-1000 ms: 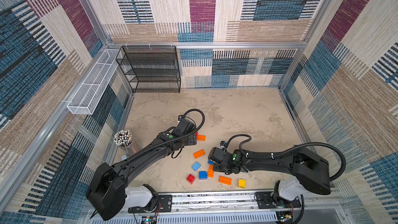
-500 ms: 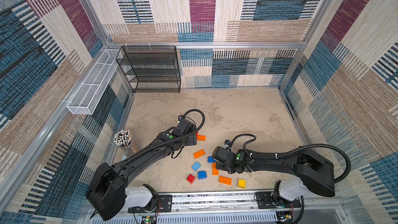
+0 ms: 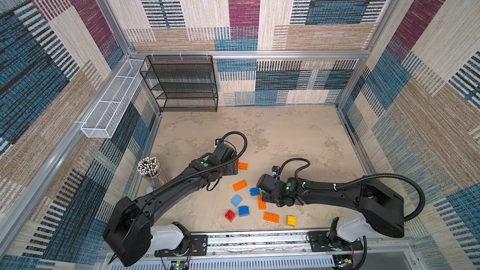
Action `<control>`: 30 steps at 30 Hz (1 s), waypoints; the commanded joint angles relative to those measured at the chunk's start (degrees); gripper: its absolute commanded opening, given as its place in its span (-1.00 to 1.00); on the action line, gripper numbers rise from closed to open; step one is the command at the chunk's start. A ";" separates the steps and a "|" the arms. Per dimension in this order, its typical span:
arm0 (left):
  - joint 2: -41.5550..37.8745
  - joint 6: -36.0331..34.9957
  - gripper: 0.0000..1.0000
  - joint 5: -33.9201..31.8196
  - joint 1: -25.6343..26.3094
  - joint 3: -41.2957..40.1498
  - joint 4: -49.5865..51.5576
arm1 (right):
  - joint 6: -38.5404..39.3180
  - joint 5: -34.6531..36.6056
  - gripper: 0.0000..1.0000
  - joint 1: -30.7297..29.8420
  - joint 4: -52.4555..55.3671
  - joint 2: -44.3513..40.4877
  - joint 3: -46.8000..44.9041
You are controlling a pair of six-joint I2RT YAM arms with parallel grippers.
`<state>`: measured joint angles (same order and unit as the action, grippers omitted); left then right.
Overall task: Assemble the letter p with lego
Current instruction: Adjust the lego brick at the center of the board, then pick up the lego brick from the center of the board.
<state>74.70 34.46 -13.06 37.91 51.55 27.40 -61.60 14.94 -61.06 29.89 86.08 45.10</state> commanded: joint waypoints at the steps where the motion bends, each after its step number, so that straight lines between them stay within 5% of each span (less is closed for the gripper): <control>1: -0.46 -1.16 0.75 0.50 -0.05 -0.15 -1.17 | 0.47 1.65 0.22 0.11 0.75 0.04 0.60; 24: -0.81 -0.88 0.76 0.21 -0.08 -0.84 -1.47 | 2.20 1.33 0.17 1.62 -0.25 7.50 2.54; 30: -0.95 -1.10 0.76 -0.11 -0.10 -0.66 -1.09 | 5.26 2.22 0.02 1.91 -0.80 10.93 5.61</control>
<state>74.04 34.33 -13.10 37.91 50.76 26.44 -57.52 19.16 -59.18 26.98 95.07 50.00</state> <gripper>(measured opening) 0.881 0.517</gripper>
